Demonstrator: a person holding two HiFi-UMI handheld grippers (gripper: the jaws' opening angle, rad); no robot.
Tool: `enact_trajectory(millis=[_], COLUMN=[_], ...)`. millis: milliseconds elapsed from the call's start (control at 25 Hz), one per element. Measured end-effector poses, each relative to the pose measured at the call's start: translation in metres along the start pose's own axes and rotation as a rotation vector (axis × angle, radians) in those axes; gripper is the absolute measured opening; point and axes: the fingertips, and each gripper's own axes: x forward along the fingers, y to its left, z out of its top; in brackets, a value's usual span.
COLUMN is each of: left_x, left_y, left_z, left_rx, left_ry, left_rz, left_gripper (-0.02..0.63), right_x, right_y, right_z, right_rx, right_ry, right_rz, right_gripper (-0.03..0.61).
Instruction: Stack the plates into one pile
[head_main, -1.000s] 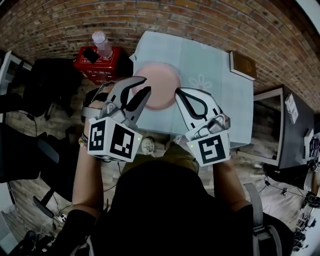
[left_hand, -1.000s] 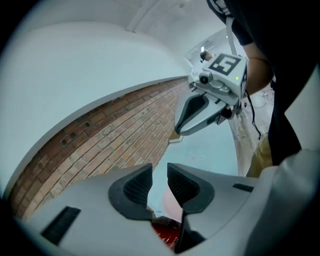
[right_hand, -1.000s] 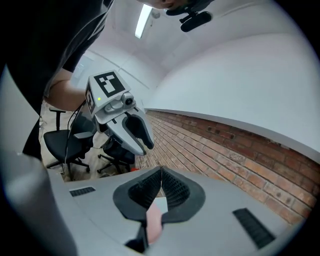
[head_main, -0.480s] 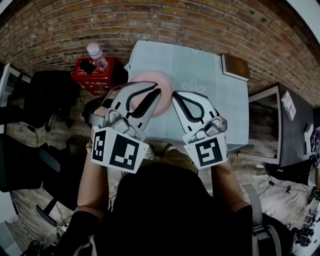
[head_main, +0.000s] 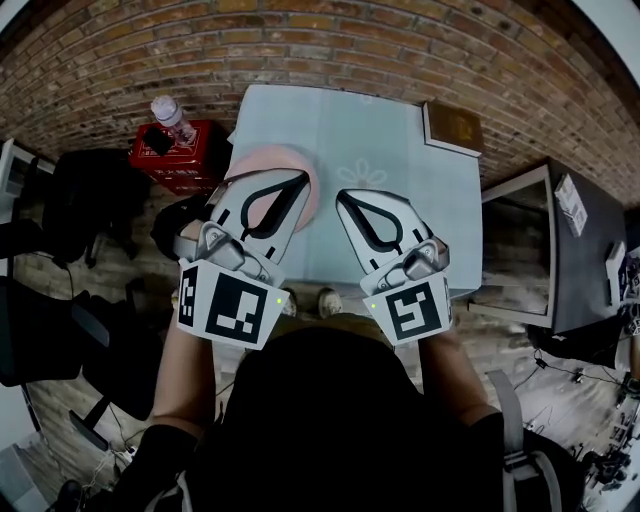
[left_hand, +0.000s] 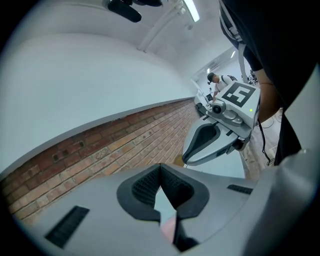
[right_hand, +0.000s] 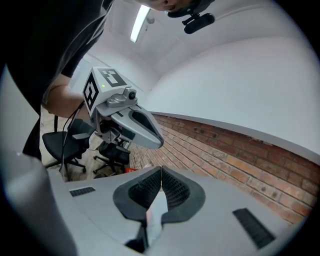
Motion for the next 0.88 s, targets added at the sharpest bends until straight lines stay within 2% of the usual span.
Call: enact_trajectory(millis=[440,880], left_x=[0.036,0.038], left_y=[-0.04,-0.071], left_z=[0.03,0.04], left_rx=[0.009,-0.001], left_ry=[0.038,0.081], left_rz=[0.047,0.117], left_gripper=[0.023,0.023], right_x=[-0.041,-0.07], right_y=[-0.029,-0.028], right_z=[-0.037,-0.056], right_rx=[0.022,-0.042], right_ry=[-0.05,-0.077], right_rz=[0.039,0.089], right_gripper=[0.035,0.035])
